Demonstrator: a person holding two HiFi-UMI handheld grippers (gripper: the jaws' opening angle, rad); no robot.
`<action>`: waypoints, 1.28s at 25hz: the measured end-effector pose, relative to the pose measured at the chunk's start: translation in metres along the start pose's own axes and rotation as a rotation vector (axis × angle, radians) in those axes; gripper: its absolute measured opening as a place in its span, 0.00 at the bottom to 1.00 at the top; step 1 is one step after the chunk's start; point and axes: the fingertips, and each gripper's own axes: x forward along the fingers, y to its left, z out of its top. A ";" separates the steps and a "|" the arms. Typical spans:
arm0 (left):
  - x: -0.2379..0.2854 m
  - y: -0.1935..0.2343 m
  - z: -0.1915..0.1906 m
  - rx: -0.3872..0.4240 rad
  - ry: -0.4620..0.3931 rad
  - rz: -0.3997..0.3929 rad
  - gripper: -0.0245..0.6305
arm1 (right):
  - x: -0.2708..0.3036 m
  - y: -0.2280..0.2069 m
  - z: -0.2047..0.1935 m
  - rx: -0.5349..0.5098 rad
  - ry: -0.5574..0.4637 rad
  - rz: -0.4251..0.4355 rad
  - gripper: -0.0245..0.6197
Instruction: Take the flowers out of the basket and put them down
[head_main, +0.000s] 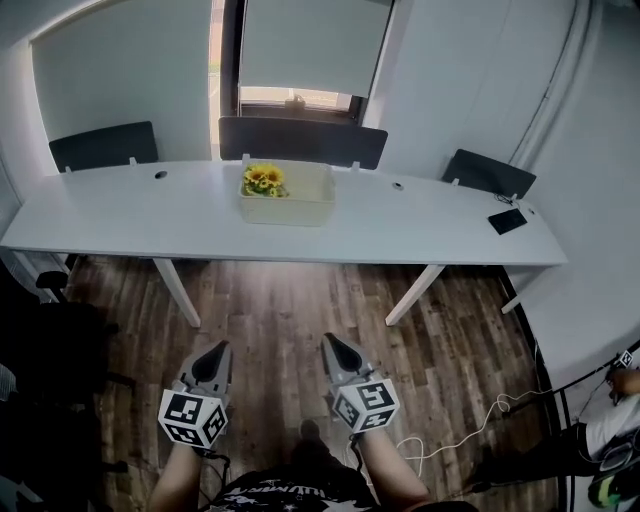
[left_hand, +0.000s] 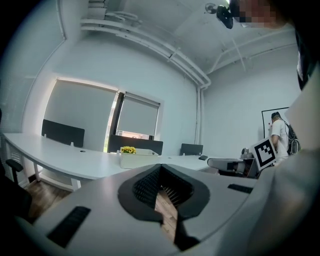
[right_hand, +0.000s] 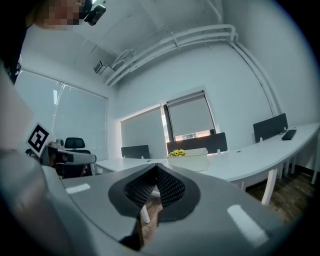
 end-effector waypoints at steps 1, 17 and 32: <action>0.008 0.001 0.002 -0.002 0.000 0.006 0.05 | 0.006 -0.007 0.001 0.005 0.004 0.005 0.04; 0.128 -0.011 0.026 0.000 -0.013 0.067 0.05 | 0.065 -0.118 0.006 0.019 0.040 0.061 0.04; 0.183 0.015 0.039 -0.017 -0.025 0.112 0.05 | 0.120 -0.171 -0.003 0.064 0.081 0.089 0.04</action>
